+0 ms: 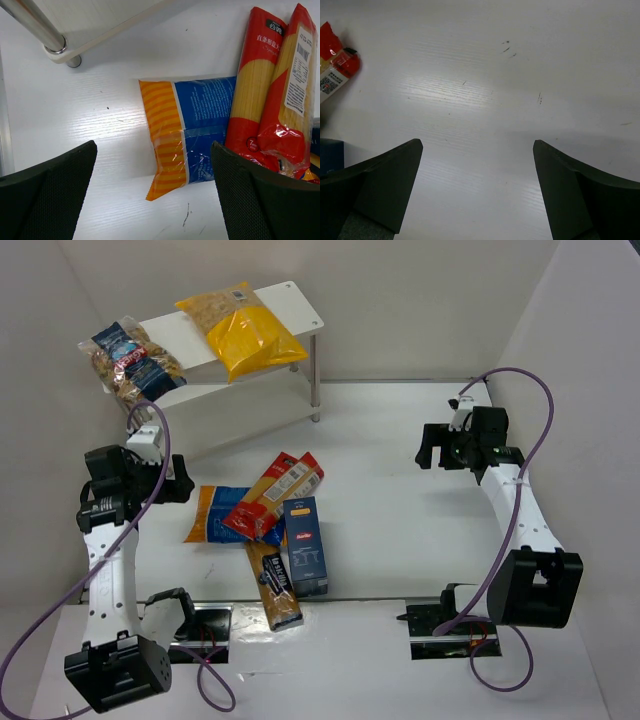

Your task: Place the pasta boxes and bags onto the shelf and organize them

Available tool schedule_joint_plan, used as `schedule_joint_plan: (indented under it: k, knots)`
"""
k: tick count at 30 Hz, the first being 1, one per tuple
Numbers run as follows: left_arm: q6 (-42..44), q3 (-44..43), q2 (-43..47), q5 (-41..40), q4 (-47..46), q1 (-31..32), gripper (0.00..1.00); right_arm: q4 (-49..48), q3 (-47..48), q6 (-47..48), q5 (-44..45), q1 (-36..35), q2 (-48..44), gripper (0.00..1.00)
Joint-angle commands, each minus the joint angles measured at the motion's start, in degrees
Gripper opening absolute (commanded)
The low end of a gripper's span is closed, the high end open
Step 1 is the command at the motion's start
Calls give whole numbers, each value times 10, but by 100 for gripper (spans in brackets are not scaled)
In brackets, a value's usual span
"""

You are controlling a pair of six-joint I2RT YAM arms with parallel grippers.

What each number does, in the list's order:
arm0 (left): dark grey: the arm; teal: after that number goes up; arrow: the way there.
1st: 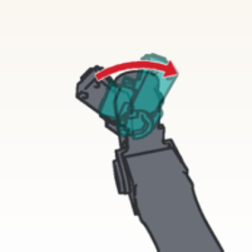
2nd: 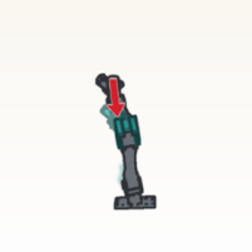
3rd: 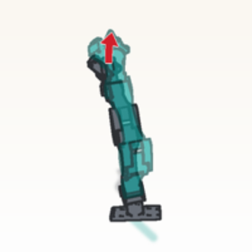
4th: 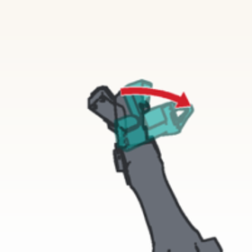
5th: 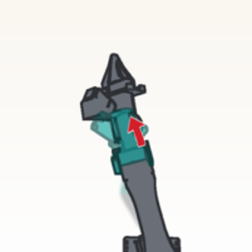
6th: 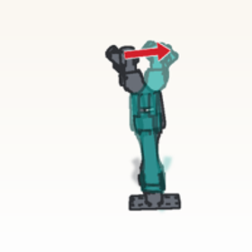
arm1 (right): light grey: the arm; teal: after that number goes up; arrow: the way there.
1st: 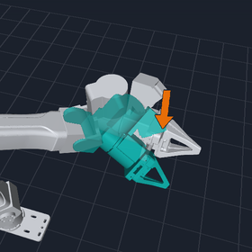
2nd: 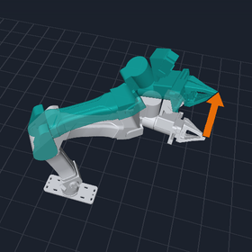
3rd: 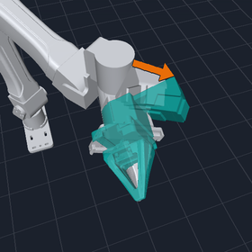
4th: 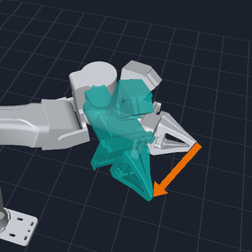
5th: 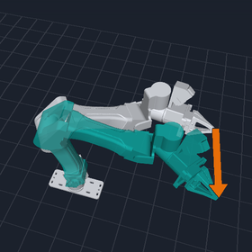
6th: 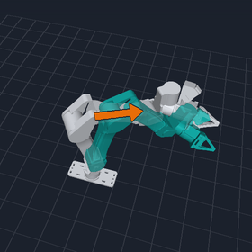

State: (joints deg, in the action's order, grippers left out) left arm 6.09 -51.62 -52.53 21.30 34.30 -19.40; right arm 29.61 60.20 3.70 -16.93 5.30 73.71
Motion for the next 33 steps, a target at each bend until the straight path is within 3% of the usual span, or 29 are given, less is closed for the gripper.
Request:
schedule_joint_plan:
  k: [1, 11, 13, 18, 23, 27, 33]
  knots:
    - [12, -10, 1, 14, -12, 1, 100, -8, 13, 3, -1, 3, -13, 100]
    - [17, -10, -10, 19, -12, 1, 100, 4, 5, 28, -47, 3, -13, 100]
    - [35, -17, -23, 24, 5, 30, 100, 4, 5, 28, -52, 3, -8, 100]
    - [203, -59, -108, -49, 72, 96, 100, 4, 5, 39, -57, 3, -8, 100]
    - [380, -53, -115, -32, 110, 110, 100, 4, 5, 44, -68, 3, -8, 100]
    - [559, 11, -72, -14, 115, 126, 100, 4, 0, 49, -68, 3, -2, 100]
    - [666, 78, -4, 16, 120, 148, 100, 4, 0, 49, -63, 3, 9, 100]
